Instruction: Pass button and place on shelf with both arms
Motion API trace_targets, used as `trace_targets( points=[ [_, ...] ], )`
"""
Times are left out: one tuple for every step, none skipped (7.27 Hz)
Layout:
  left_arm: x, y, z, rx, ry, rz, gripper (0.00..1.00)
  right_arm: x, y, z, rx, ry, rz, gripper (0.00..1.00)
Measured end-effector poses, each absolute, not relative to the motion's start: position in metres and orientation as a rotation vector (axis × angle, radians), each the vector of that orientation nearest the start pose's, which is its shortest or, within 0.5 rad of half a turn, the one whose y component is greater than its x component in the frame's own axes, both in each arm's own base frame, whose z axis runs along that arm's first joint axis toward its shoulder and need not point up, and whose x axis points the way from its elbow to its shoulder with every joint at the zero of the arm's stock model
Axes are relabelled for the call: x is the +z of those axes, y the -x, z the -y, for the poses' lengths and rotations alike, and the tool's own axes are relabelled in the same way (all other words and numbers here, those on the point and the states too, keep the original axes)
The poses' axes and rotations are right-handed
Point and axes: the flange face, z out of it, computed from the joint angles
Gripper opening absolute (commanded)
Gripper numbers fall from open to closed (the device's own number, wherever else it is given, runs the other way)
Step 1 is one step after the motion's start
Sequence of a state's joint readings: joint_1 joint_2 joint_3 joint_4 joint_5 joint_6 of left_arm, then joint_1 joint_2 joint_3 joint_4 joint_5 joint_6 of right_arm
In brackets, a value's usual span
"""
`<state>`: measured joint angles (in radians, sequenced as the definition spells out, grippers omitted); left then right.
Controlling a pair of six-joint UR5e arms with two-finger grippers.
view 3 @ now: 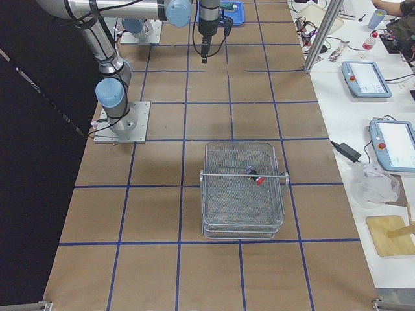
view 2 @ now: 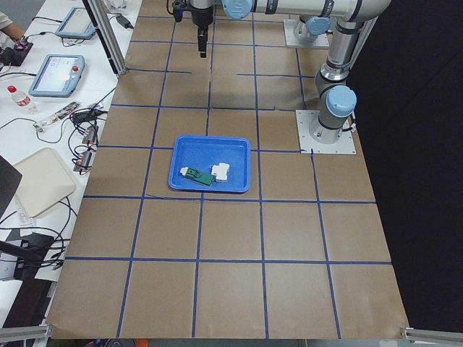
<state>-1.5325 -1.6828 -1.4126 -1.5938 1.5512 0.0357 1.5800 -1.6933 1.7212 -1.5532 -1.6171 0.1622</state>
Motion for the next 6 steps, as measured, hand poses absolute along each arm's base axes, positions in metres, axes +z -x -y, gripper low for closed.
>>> trace_targets(
  points=[
    [0.5056,0.1143,0.546,-0.037,0.003,-3.159,1.0,0.4717,-0.1344,0.4345,0.063,-0.246,-3.158,1.0],
    [0.5057,0.1143,0.546,-0.038,0.002,-3.159,1.0,0.4723,-0.1351,0.4345,0.066,-0.248,-3.147,1.0],
    [0.506,0.1144,0.5459,-0.039,0.002,-3.16,1.0,0.4721,-0.1353,0.4343,0.071,-0.249,-3.143,1.0],
    [0.506,0.1145,0.5459,-0.04,0.002,-3.161,1.0,0.4716,-0.1349,0.4342,0.074,-0.249,-3.144,1.0],
    [0.5063,0.1145,0.5457,-0.04,0.002,-3.161,1.0,0.4717,-0.1341,0.4339,0.073,-0.251,-3.147,1.0],
    [0.5067,0.1146,0.5456,-0.041,0.002,-3.161,1.0,0.4721,-0.1335,0.4335,0.071,-0.252,-3.149,1.0]
  ],
)
